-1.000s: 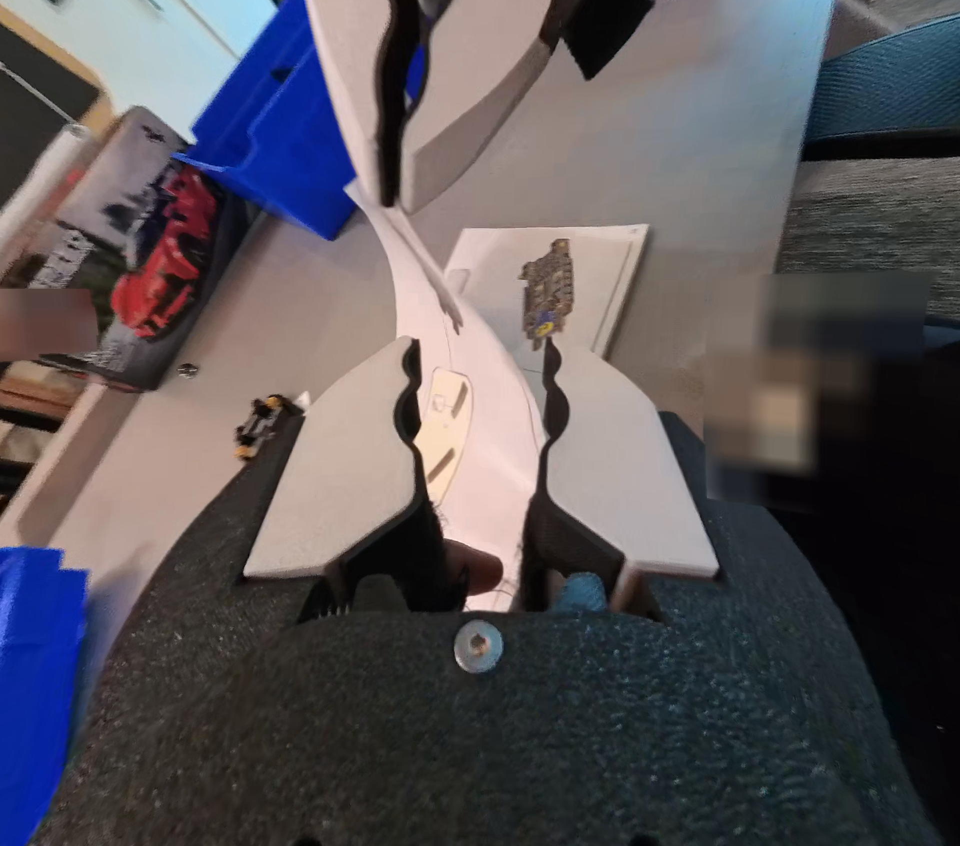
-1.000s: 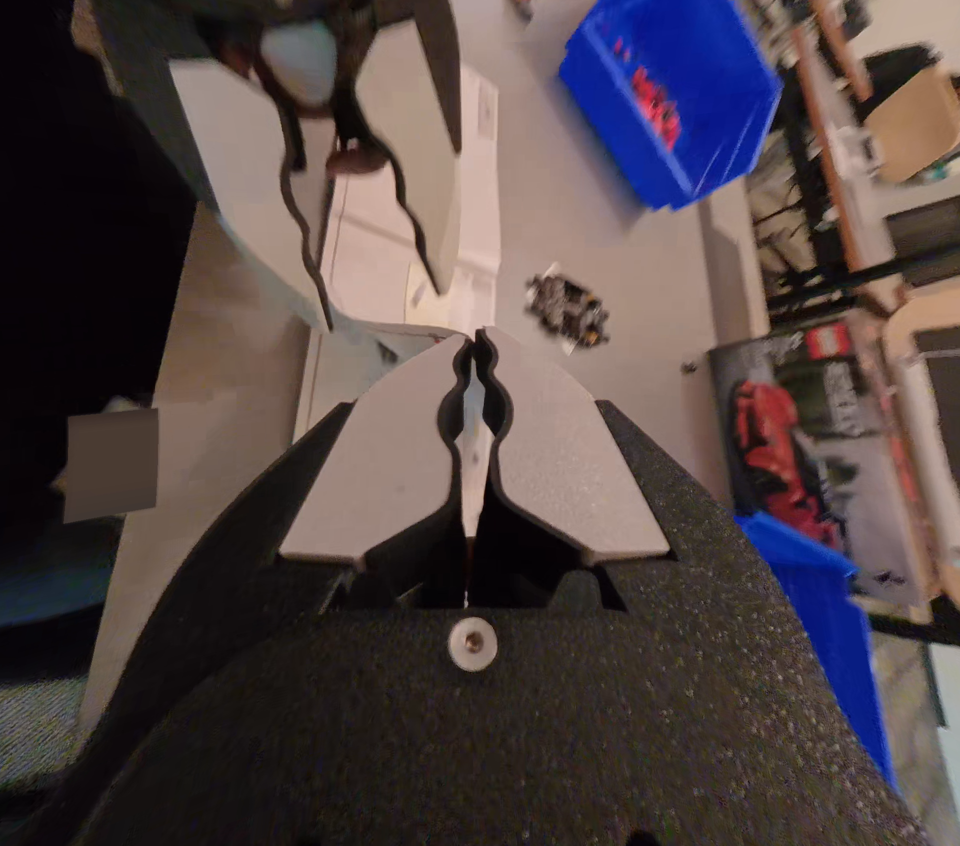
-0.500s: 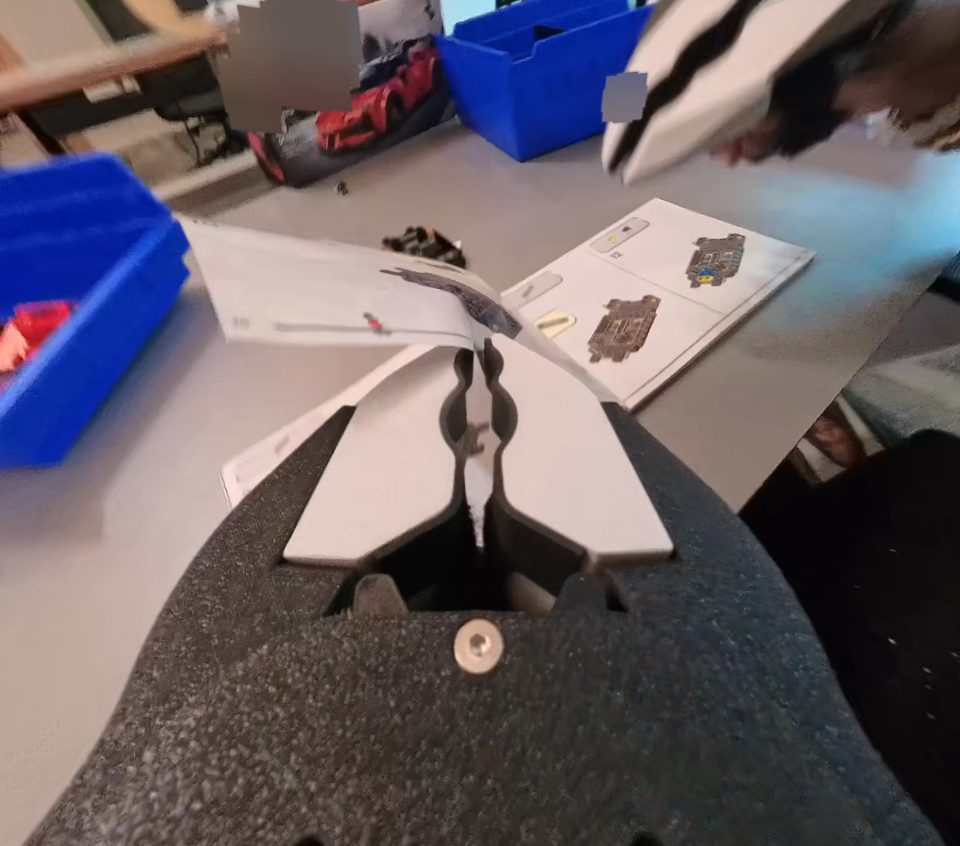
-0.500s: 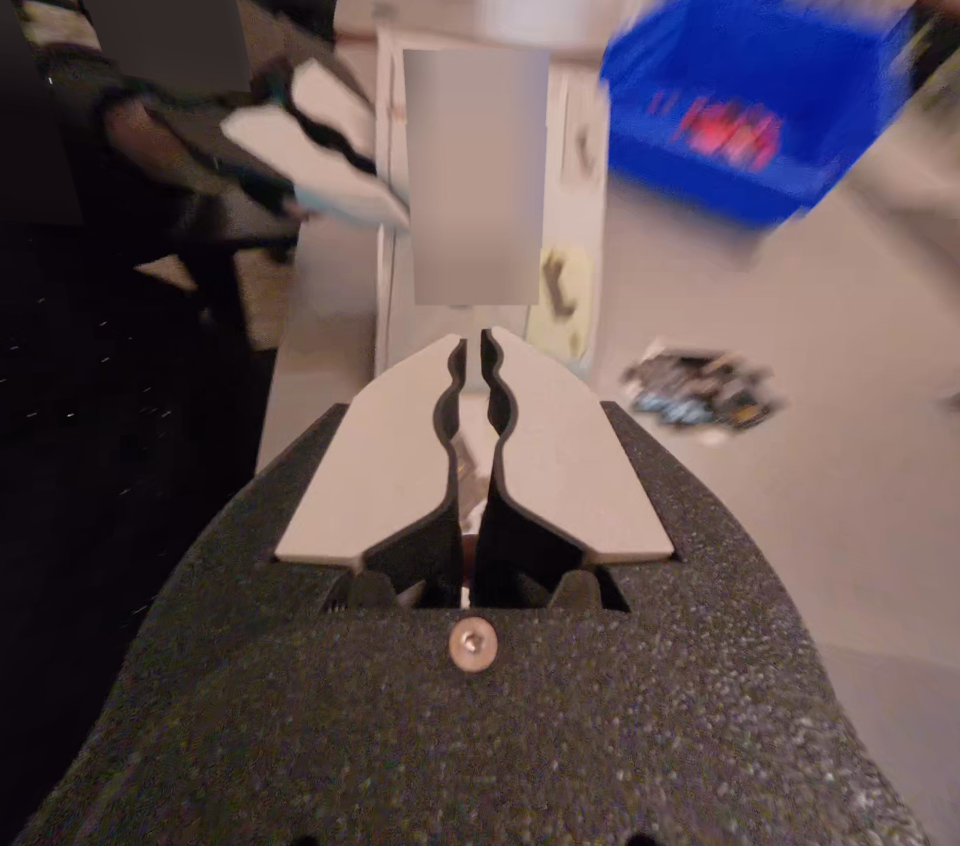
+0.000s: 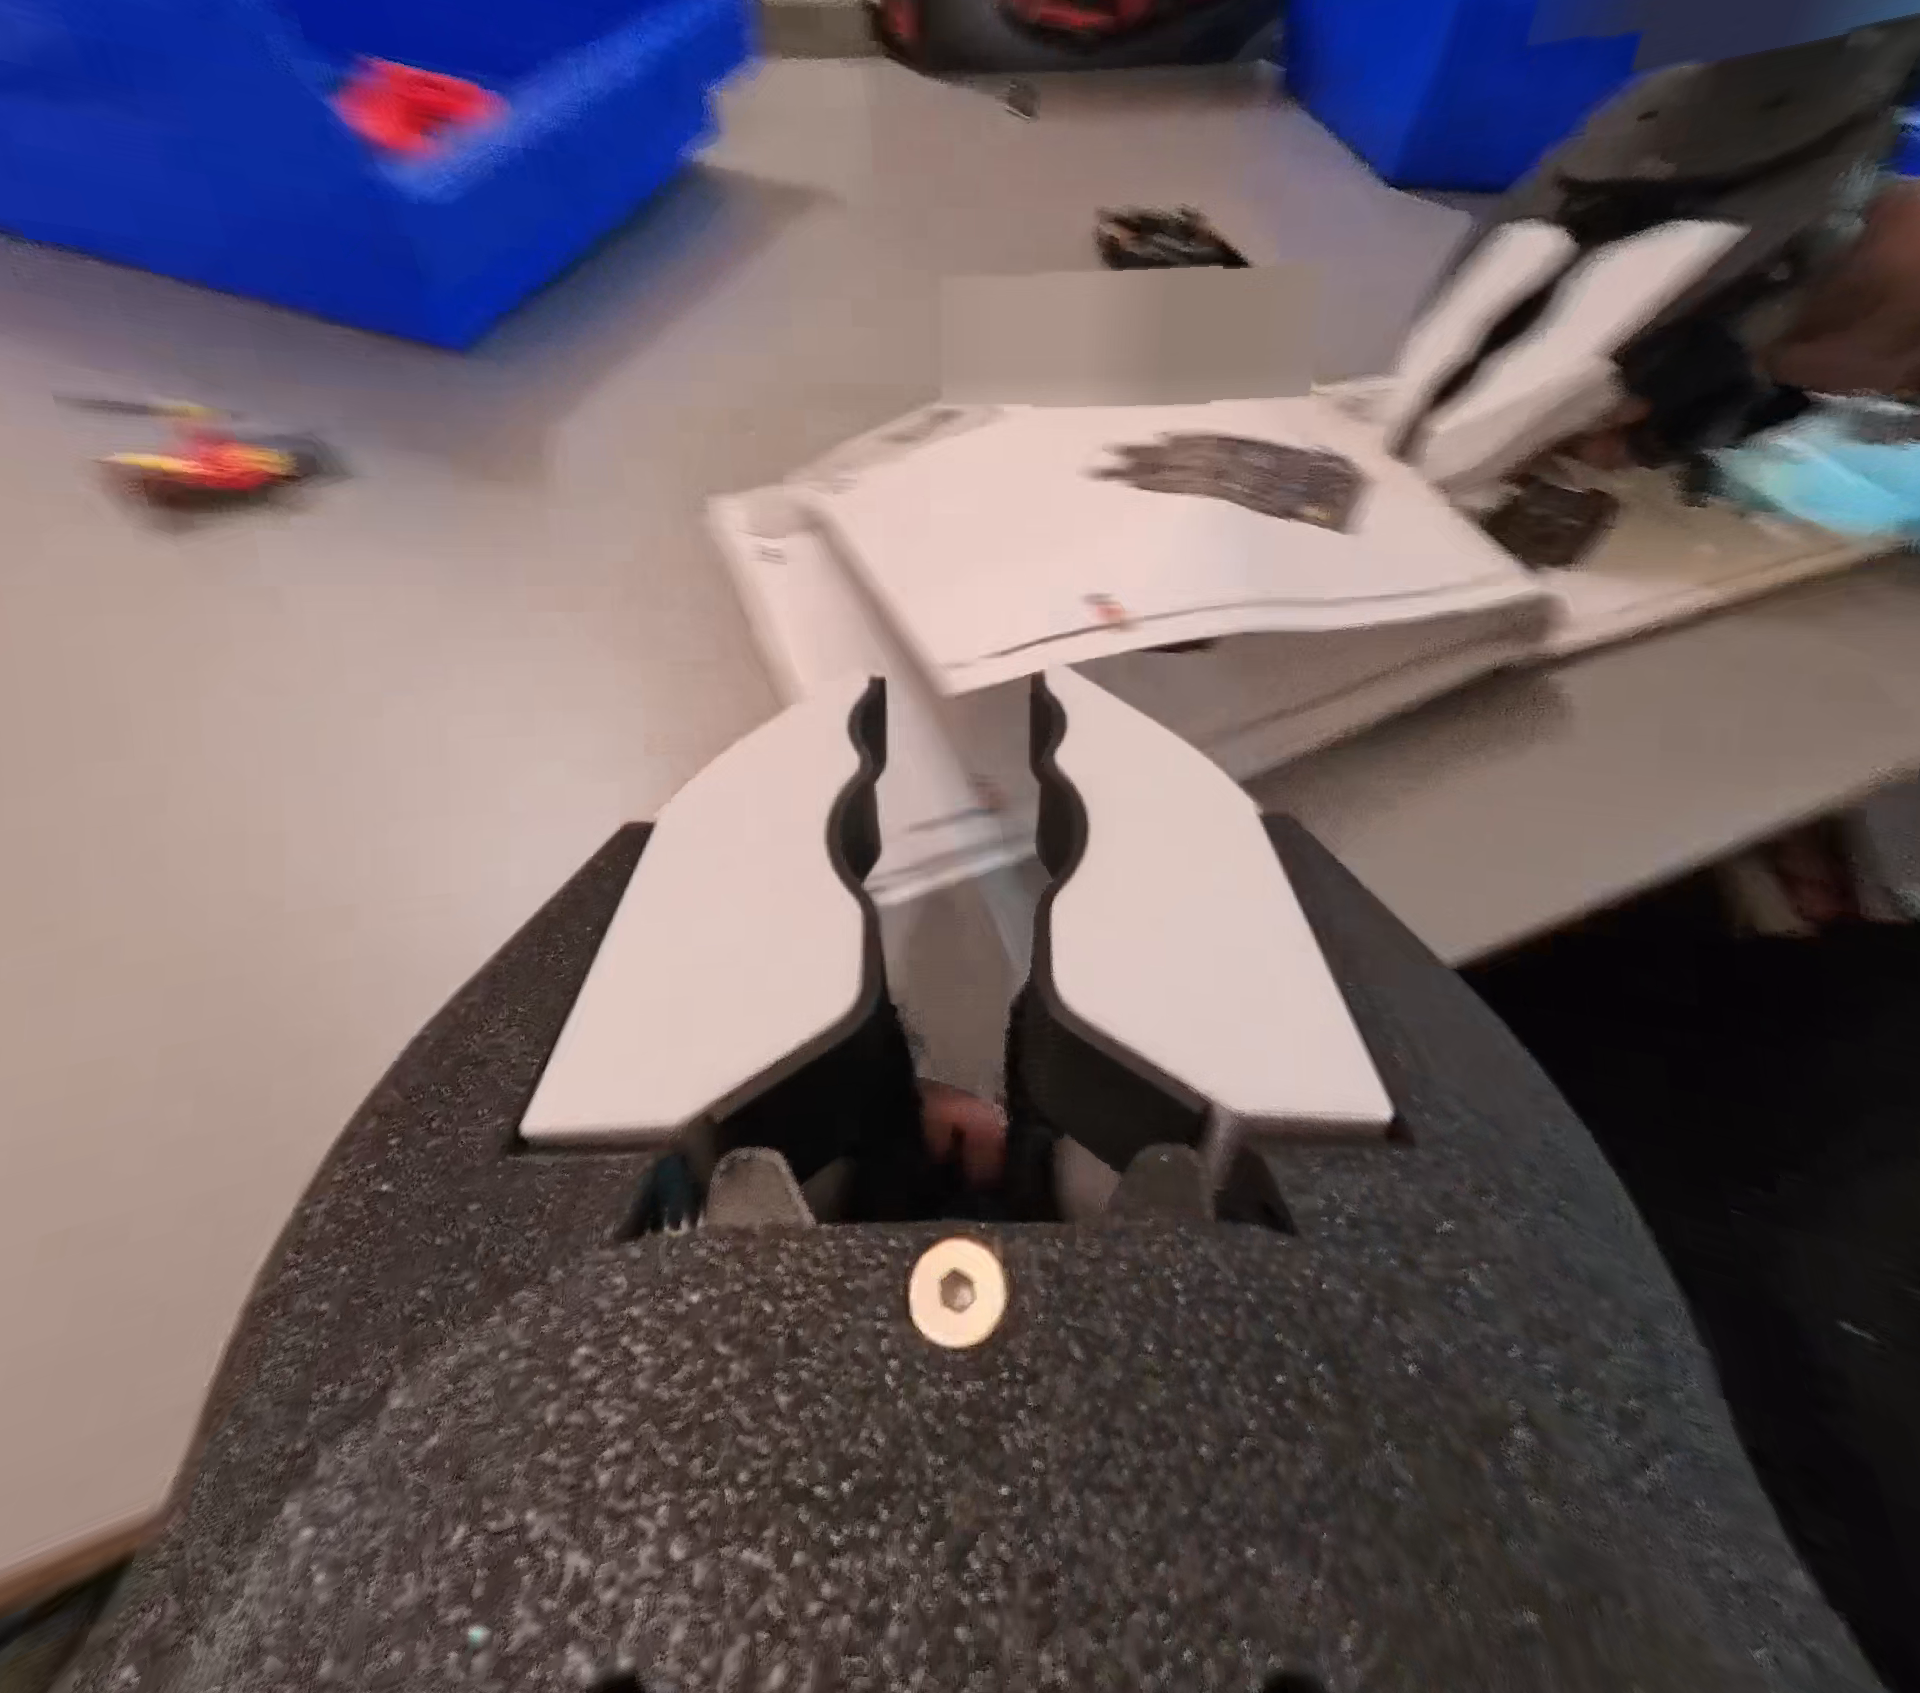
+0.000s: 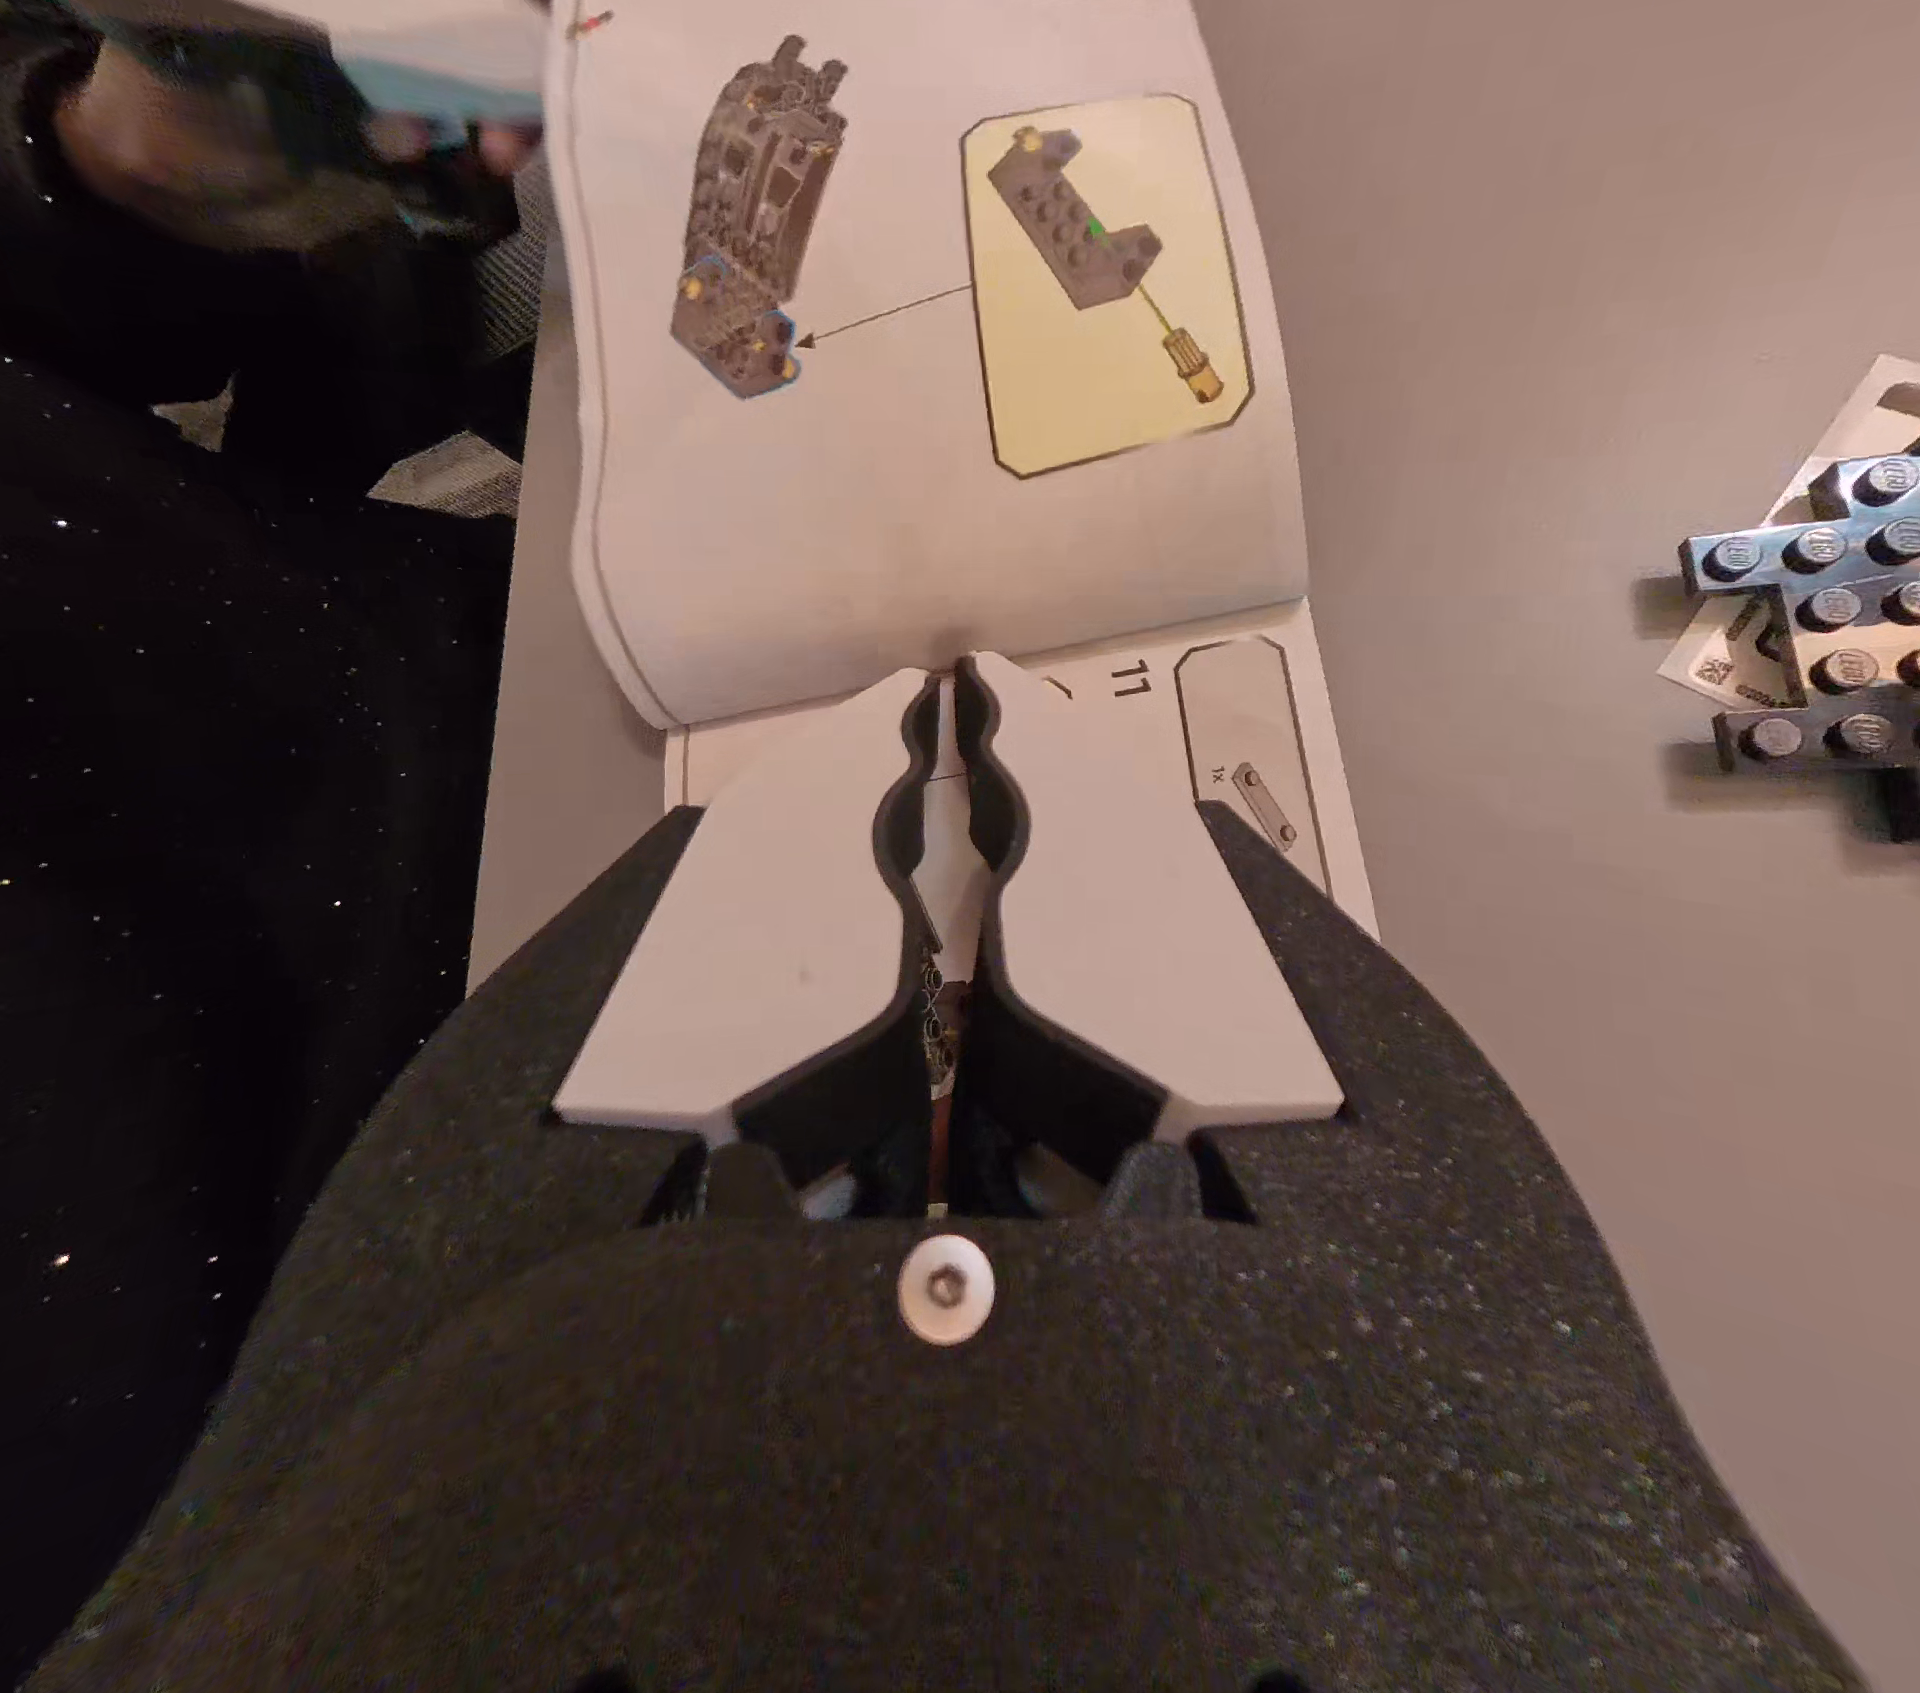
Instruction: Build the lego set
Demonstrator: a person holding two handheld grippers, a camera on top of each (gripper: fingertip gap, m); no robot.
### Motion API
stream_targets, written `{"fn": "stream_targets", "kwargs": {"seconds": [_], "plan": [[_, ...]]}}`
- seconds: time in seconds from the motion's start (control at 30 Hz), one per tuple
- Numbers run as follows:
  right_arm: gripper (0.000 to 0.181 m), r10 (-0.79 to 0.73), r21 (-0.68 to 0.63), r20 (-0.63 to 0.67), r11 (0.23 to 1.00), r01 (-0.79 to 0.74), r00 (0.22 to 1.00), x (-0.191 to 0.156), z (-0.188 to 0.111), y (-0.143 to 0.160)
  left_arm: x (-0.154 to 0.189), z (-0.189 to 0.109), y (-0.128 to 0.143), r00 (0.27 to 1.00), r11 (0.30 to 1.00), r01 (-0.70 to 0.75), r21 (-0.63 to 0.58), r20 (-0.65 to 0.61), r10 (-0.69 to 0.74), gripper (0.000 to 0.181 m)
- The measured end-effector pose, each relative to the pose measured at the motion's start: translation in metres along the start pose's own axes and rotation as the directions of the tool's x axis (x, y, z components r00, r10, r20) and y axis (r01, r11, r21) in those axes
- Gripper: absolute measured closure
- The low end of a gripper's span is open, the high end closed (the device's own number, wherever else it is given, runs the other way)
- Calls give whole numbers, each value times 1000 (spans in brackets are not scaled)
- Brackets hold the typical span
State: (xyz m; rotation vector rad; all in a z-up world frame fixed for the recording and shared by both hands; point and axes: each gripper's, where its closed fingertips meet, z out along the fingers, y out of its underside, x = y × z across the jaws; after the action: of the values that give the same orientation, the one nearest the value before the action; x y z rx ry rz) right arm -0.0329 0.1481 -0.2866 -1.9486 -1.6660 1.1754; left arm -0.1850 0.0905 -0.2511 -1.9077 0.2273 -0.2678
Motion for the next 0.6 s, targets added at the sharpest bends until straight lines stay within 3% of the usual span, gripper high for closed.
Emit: {"fn": "stream_targets", "kwargs": {"seconds": [0.1,0.2,0.3,0.37,0.43,0.53,0.6], "plan": [[177,-47,1,-24,999,47,999,-1,0,-1,-47,-33,-44,955,976,-148,157,281,100,156],[176,-135,6,-63,991,136,989,-5,4,-4,-28,-35,-82,903,918,-364,157,299,307,163],[175,-153,2,-69,988,154,986,-6,7,-5,28,-6,-91,850,847,-525,83,94,518,162],[175,-147,-3,-67,989,147,987,-6,8,-4,82,18,-77,806,820,-570,55,-157,571,162],[176,-144,-4,-69,990,144,987,-6,8,-4,126,42,-53,713,769,-638,29,-356,605,163],[176,-143,-6,-67,990,143,987,-6,8,-2,140,86,-27,604,659,-752,-13,-416,680,170],[179,-133,-11,-63,991,132,989,-5,6,0,136,100,-6,580,626,-775,-90,-495,647,178]]}}
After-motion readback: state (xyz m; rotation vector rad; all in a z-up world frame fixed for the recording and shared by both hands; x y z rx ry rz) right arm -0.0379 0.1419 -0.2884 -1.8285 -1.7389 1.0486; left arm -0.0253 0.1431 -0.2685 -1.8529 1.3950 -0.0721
